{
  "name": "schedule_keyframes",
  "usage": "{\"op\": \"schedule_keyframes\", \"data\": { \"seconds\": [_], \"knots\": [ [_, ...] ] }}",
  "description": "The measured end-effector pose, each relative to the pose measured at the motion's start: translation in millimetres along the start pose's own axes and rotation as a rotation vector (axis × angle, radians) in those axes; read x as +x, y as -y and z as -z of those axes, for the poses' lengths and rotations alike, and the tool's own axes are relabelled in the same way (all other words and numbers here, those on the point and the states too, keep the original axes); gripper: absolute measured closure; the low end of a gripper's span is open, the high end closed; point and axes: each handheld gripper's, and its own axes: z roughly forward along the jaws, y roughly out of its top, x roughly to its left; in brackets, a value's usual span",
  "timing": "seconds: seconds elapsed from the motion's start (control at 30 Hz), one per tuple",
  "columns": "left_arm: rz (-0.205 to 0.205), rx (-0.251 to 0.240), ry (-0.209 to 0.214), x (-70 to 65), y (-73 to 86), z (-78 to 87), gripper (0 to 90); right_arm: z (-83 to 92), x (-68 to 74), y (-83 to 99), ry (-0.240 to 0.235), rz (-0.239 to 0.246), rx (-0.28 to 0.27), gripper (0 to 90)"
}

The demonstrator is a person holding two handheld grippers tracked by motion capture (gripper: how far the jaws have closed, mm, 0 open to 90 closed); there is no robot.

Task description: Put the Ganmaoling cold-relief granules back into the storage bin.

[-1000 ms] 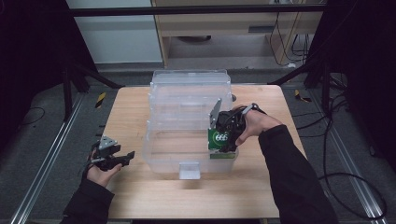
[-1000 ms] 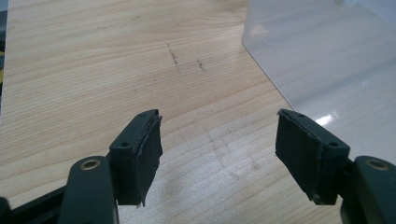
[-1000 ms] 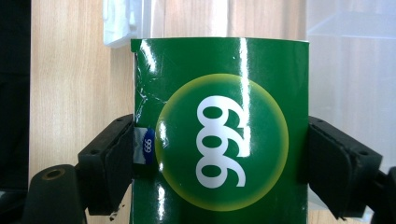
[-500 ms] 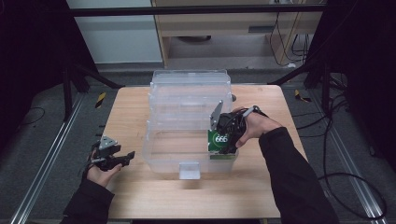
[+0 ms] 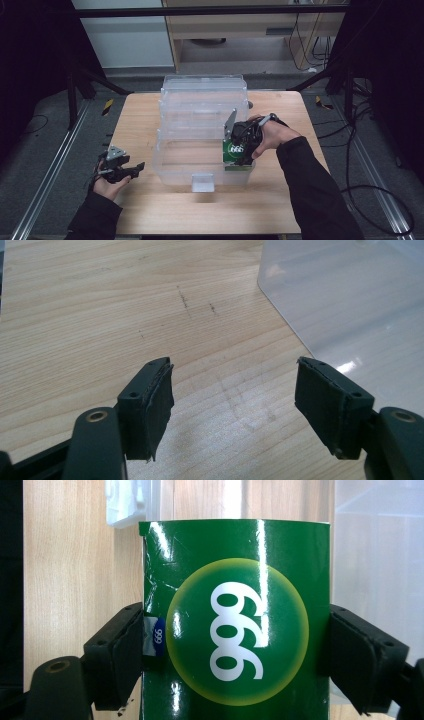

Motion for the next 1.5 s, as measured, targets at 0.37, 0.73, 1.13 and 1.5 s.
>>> {"op": "schedule_keyframes", "data": {
  "seconds": [0.37,0.73,1.13,1.5],
  "knots": [
    [-0.002,0.001,0.003,-0.2,0.0,0.1,30.5,3.1,-3.6,5.1,0.020,-0.034,-0.068,18.7],
    [-0.002,0.004,0.005,-0.3,0.3,-0.6,30.5,-11.6,-6.4,11.3,0.008,-0.003,-0.033,18.4],
    [-0.006,0.009,0.005,0.0,0.3,-1.1,30.6,-23.9,-7.5,13.6,-0.041,0.014,-0.017,18.1],
    [-0.005,0.006,0.006,-0.6,0.3,-1.2,30.5,-37.1,-6.8,16.3,-0.040,-0.010,-0.010,17.7]
  ]
}}
